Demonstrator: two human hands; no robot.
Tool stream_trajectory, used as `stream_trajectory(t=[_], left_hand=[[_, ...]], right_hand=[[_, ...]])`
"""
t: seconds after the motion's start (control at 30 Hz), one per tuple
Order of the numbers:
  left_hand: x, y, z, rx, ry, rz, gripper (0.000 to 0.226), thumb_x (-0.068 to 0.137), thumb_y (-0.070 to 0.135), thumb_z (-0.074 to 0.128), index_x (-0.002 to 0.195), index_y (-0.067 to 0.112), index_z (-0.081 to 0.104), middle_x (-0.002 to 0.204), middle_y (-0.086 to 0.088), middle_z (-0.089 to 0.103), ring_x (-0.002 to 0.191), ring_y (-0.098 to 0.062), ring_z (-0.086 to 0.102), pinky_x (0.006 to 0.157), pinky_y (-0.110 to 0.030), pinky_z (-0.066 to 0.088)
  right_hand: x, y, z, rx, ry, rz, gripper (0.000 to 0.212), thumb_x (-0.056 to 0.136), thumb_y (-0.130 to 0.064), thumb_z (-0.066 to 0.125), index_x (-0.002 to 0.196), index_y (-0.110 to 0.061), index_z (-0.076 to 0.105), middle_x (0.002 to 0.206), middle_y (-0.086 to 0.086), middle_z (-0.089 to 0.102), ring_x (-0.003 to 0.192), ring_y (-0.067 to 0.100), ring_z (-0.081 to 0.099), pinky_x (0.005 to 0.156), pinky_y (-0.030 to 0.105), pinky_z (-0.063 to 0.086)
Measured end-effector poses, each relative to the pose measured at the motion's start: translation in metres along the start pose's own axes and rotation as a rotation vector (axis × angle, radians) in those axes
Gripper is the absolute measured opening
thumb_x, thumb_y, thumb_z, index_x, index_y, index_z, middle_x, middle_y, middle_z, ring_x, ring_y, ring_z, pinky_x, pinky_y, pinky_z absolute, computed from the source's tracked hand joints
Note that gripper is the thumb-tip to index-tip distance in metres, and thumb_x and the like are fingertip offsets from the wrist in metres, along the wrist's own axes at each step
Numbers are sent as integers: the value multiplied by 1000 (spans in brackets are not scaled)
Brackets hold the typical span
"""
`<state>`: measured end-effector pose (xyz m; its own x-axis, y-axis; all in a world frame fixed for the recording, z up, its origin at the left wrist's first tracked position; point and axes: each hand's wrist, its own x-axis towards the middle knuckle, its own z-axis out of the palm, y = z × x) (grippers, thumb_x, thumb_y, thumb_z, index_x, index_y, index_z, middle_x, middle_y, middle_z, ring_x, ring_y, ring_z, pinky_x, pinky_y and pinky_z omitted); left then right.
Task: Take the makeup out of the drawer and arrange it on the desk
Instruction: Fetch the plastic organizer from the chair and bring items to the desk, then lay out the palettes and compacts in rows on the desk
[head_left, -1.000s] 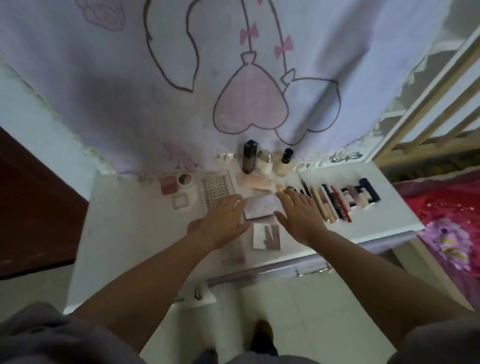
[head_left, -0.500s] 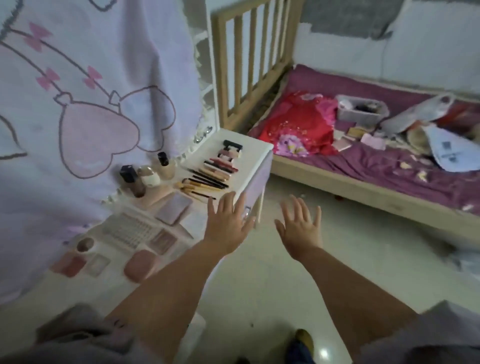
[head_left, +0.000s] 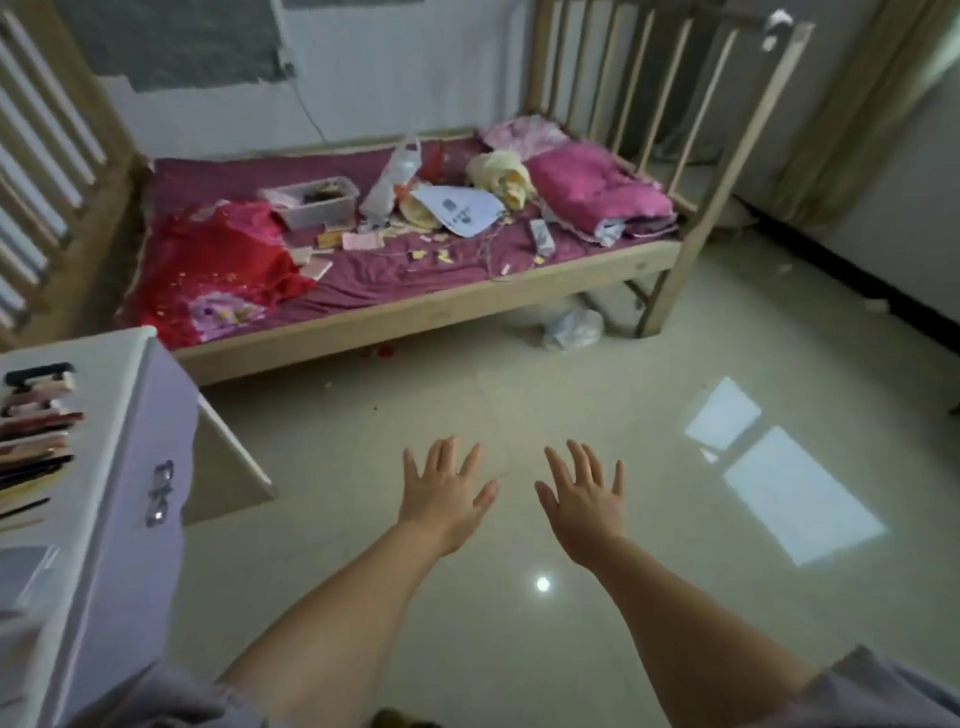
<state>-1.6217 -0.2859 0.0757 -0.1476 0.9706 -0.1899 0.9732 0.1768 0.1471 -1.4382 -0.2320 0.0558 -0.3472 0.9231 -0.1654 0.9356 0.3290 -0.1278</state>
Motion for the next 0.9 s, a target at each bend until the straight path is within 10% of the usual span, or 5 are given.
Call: stream_trajectory(t=[0.47,0.9], left_hand=[[-41,342,87,99,-218,477,64,94,59,22,148,26,15,157,-7,13,143,-22,9,112,-57,-3],[112,559,97,190,-229,789,62,95,55,25,147,23,18,152,-9,25,138,-25,26,112,-48,16]], right_hand=[[-219,308,17,126,-116,583,59,96,-57,12,149,-31,13,159,2,11,146,20,8,115,55,1],[-156,508,-13,229,-49,885,57,97,-55,20,147,-29,23,156,4,22,142,22,20,111,48,21]])
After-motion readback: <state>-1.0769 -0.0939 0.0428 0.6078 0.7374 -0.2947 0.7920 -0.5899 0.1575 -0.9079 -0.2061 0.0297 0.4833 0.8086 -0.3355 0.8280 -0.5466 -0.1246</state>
